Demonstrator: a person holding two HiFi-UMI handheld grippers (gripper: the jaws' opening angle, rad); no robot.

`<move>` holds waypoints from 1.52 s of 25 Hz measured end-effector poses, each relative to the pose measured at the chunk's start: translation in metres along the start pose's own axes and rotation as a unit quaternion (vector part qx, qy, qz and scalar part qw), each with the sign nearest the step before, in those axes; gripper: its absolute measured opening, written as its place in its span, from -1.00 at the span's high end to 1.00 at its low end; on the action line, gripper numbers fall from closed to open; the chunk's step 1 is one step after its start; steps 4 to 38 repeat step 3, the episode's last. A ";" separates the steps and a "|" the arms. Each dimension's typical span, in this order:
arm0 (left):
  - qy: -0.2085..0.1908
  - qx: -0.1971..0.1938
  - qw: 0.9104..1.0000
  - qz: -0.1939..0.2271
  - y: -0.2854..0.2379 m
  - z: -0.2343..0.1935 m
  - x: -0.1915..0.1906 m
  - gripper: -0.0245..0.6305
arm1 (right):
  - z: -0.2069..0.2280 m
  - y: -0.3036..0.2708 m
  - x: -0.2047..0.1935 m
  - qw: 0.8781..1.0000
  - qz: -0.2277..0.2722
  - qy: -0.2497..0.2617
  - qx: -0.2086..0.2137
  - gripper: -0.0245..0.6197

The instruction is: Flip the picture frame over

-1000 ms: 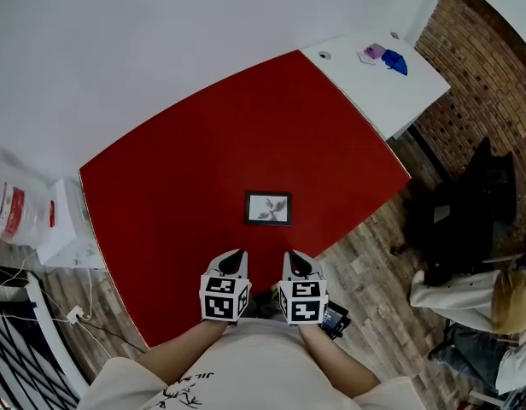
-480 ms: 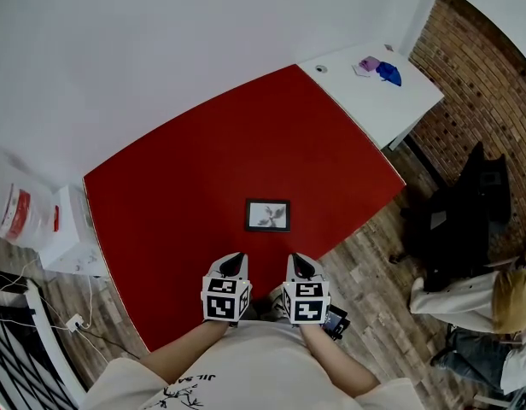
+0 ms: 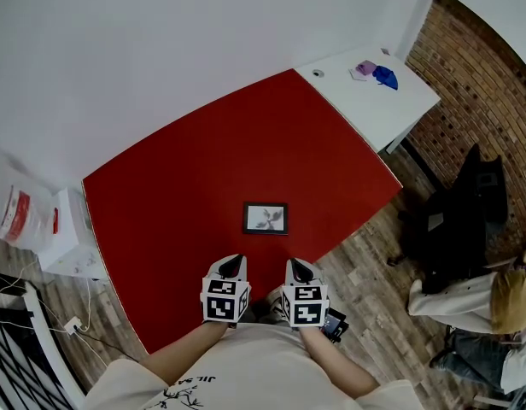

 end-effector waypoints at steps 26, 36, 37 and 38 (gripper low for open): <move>-0.002 0.000 1.000 0.000 0.000 0.001 -0.001 0.91 | 0.000 0.001 0.000 1.000 -0.005 0.002 0.000 0.91; -0.002 0.000 1.000 0.000 0.000 0.001 -0.001 0.91 | 0.000 0.001 0.000 1.000 -0.005 0.002 0.000 0.91; -0.002 0.000 1.000 0.000 0.000 0.001 -0.001 0.91 | 0.000 0.001 0.000 1.000 -0.005 0.002 0.000 0.91; -0.002 0.000 1.000 0.000 0.000 0.001 -0.001 0.91 | 0.000 0.001 0.000 1.000 -0.005 0.002 0.000 0.91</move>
Point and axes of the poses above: the fingertips, and each gripper's own axes: y backward along the fingers, z to its right, x out of its top, the point moved 10 cm from there along y, backward along the fingers, and after that the axes turned 13 degrees about -y, right-handed, at the moved point
